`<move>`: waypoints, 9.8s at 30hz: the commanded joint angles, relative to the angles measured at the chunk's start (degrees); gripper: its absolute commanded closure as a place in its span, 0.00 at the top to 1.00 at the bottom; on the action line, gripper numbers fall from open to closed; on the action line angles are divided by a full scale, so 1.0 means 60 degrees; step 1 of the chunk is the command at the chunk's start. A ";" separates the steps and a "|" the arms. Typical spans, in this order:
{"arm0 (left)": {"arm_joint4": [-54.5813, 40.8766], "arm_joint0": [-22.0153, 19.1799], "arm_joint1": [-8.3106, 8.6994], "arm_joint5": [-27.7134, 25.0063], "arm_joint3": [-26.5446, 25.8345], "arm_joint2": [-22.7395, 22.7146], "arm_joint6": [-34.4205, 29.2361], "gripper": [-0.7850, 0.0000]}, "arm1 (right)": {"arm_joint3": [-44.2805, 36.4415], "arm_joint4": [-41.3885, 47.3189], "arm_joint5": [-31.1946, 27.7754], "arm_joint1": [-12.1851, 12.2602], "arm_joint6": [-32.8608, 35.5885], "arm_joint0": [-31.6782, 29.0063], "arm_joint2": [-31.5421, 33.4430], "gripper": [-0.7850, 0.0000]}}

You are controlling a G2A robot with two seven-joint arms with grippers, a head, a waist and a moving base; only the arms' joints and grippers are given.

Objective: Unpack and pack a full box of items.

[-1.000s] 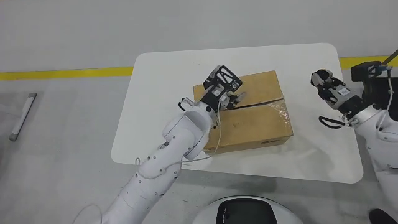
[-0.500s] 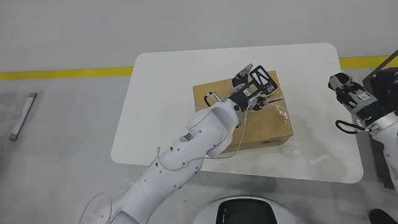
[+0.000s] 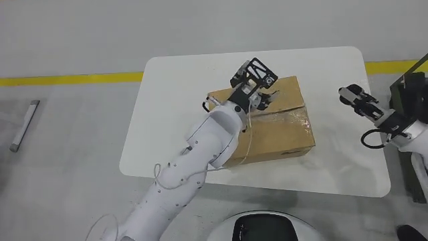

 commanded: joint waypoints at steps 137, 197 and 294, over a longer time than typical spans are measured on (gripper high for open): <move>0.0388 0.3936 0.0713 0.0319 -0.3178 -0.3986 -0.1541 1.00 | 0.0843 0.0126 0.3779 0.0609 0.3322 0.3902 -0.4601 0.31; 0.0388 0.3936 0.0713 0.0319 -0.3178 -0.3986 -0.1541 1.00 | 0.0732 -0.0260 0.4534 0.0300 0.2771 0.5031 -0.6868 0.44; 0.0620 0.4468 0.0712 0.0494 -0.3401 -0.4312 -0.1164 1.00 | 0.0035 -0.0828 0.4276 0.0713 0.4512 0.4856 -0.5750 0.00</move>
